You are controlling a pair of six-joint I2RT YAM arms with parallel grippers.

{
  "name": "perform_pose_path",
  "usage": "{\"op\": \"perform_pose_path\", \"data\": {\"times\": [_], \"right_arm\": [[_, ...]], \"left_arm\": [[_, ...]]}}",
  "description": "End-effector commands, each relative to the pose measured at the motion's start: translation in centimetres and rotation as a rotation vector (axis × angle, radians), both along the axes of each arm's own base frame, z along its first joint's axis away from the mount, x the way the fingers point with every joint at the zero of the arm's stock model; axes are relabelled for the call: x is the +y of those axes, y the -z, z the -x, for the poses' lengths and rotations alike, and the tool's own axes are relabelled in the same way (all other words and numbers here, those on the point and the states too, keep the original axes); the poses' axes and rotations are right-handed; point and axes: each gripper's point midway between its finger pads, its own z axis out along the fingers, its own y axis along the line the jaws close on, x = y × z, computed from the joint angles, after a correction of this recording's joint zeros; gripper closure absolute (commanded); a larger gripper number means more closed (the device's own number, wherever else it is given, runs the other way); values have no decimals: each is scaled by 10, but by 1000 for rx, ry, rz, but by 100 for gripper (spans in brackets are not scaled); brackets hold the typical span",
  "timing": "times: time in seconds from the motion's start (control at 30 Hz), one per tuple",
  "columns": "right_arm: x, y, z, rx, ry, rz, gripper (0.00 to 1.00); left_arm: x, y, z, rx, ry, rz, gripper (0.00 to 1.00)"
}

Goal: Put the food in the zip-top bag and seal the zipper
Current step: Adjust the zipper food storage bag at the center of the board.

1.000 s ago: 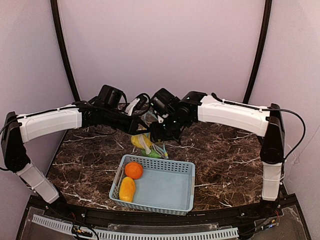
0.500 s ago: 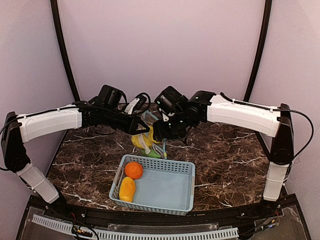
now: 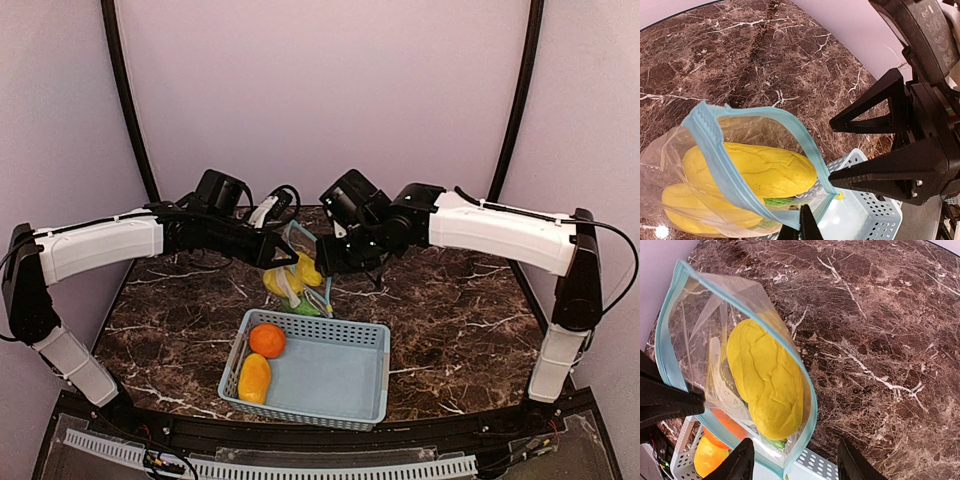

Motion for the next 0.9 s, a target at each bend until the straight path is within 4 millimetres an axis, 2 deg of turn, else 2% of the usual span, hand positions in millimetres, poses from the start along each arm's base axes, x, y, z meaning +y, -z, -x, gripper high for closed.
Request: {"op": "perform_pose_path", "data": {"times": [0.0, 0.17, 0.33, 0.4, 0.43, 0.47, 0.53, 0.63, 0.73, 0.83, 0.87], "right_arm": [[0, -5, -24, -63, 26, -13, 46], [1, 0, -42, -103, 20, 1, 48], [14, 2, -55, -116, -39, -19, 51], [15, -3, -58, -129, -44, -24, 67], [13, -7, -59, -139, -36, -21, 82], [9, -11, -61, -151, -19, -16, 90], [-1, -21, -60, -175, 13, -10, 99], [-18, -34, -56, -191, 59, -8, 100], [-24, -35, -52, -181, 80, -19, 100], [-20, -29, -49, -156, 75, -29, 100], [-18, -26, -48, -151, 72, -30, 100]], "left_arm": [[1, -21, 2, -32, 14, 31, 99], [1, -22, 4, -30, 22, 36, 99], [-1, -23, 5, -30, 34, 44, 99], [-1, -24, 6, -30, 37, 41, 99], [1, -24, 4, -41, 30, 29, 99], [4, -24, 3, -42, 21, 12, 99], [17, -23, -8, -78, -40, -46, 99], [44, -27, -29, -138, -171, -116, 99], [64, -34, -42, -151, -247, -122, 99], [60, -35, -39, -142, -219, -94, 99], [53, -34, -36, -123, -186, -66, 99]]}}
